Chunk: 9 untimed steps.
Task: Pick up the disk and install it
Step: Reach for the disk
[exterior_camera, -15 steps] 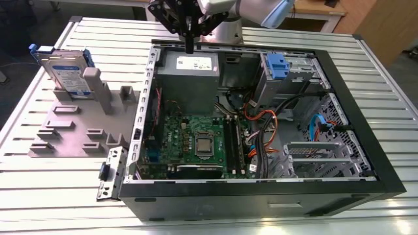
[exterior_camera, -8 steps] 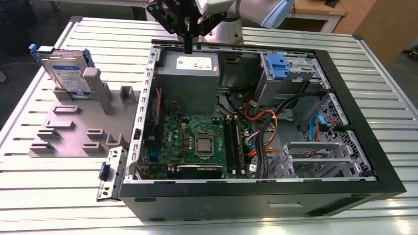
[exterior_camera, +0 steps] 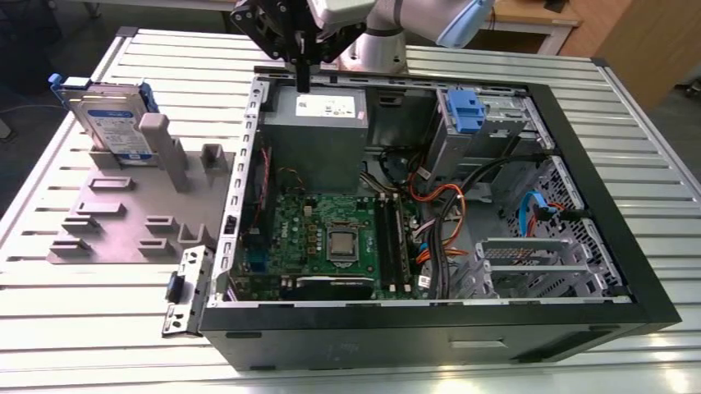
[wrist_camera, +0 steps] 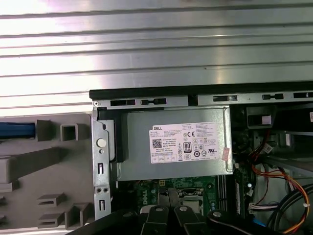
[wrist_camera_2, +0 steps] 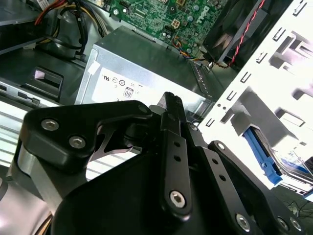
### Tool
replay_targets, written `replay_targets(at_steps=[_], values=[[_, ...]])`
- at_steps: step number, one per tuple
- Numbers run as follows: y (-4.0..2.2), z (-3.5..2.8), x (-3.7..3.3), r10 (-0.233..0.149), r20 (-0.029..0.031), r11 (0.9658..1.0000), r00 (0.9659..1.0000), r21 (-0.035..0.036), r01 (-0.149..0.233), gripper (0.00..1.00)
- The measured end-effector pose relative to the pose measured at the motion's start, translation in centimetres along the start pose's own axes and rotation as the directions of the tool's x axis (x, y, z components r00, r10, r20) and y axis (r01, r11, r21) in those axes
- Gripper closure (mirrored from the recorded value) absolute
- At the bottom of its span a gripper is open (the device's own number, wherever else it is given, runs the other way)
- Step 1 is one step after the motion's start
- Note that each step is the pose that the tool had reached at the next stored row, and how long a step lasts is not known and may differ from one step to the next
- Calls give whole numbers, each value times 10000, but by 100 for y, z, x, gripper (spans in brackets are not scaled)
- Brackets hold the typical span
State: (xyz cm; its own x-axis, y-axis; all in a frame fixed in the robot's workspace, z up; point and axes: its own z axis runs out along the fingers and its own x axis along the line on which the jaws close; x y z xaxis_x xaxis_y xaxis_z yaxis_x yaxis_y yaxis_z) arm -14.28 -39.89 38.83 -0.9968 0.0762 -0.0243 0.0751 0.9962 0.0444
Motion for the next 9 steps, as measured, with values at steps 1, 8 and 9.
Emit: replay_targets(at_steps=[1, 8, 9], values=[[0, 1, 3, 1, 1, 10000, 10000, 0, -1, 89], [-4, 2, 49, 0, 0, 10000, 10000, 0, 0, 89], [-4, 2, 53, 0, 0, 10000, 10000, 0, 0, 89]])
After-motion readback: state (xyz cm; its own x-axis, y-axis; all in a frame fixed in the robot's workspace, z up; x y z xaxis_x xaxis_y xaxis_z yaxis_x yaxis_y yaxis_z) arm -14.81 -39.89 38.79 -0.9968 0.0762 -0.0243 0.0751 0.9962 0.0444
